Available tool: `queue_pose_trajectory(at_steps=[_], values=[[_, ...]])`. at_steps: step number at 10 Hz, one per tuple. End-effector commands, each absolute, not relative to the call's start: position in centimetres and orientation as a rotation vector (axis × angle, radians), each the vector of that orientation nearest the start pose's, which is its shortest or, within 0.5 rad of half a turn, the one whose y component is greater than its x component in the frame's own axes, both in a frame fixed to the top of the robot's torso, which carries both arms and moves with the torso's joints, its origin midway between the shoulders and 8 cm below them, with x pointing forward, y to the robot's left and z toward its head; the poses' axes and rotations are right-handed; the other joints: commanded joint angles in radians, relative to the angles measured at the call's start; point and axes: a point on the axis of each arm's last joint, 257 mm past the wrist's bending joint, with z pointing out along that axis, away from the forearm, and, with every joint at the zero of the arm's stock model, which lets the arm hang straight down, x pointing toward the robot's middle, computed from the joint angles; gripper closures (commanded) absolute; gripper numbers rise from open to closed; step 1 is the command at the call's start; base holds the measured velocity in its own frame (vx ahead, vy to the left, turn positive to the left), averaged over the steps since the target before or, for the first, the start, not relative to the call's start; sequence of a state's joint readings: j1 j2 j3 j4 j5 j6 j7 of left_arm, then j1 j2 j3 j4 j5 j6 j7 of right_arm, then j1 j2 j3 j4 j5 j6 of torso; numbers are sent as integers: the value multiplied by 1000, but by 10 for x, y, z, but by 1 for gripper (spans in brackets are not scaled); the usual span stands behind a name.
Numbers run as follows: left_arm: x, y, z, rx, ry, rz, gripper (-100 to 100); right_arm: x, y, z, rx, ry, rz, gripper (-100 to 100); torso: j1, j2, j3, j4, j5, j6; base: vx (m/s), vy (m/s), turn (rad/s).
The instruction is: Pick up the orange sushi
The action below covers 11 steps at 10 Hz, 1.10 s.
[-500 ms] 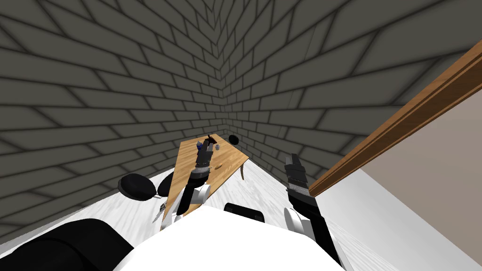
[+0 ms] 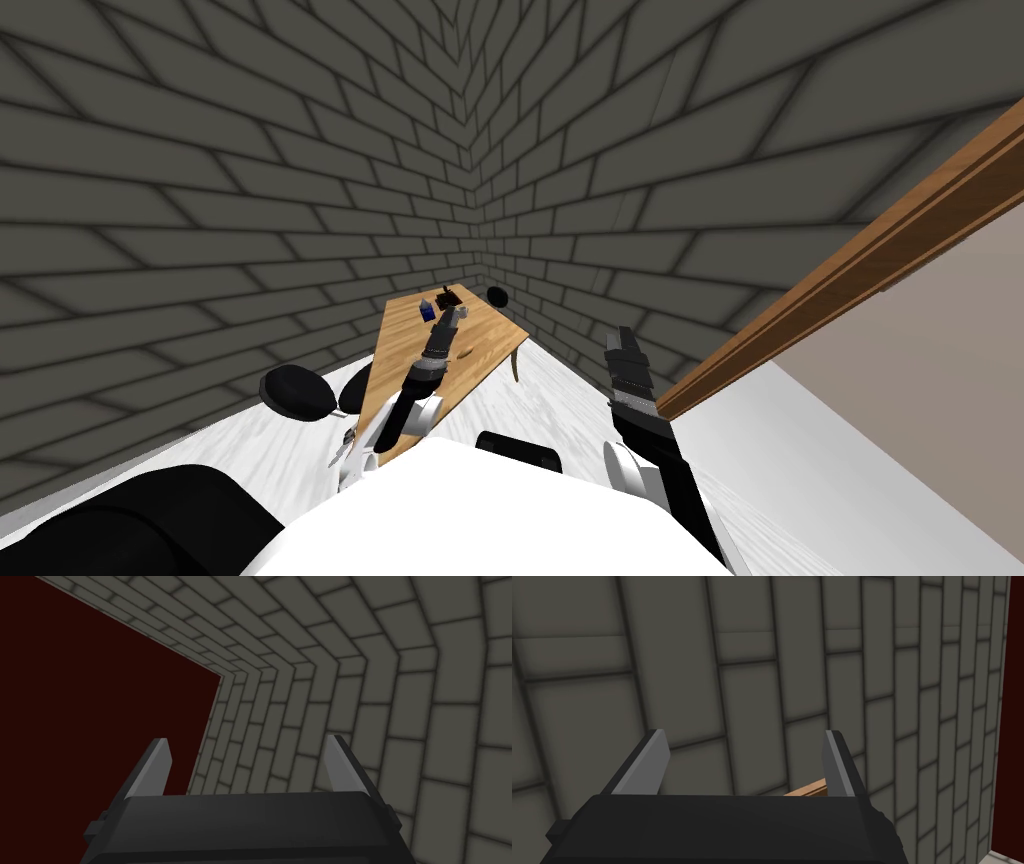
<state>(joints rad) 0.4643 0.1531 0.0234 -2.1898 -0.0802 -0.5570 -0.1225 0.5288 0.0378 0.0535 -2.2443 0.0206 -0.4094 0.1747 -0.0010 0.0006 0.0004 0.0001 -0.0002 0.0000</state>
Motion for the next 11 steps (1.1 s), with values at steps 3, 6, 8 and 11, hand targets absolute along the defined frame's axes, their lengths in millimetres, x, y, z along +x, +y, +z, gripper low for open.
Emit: queue_pose_trajectory(at_steps=[3,6,8,11], values=[[372,258,-35,-378,954,-1077,-100,364,-269,-19,724,751,1138,0,0,0,0,0,0,0,-13,-20,23],[380,257,-65,-322,1069,-1029,-100,364,-269,-19,724,751,1138,0,0,0,0,0,0,0,-7,-21,21],[385,260,-88,-292,1145,-994,-100,364,-269,-19,724,751,1138,0,0,0,0,0,0,0,-5,-19,12],[388,266,-111,-267,1218,-956,-100,364,-269,-19,724,751,1138,0,0,-1,0,0,0,0,-2,-17,11]])
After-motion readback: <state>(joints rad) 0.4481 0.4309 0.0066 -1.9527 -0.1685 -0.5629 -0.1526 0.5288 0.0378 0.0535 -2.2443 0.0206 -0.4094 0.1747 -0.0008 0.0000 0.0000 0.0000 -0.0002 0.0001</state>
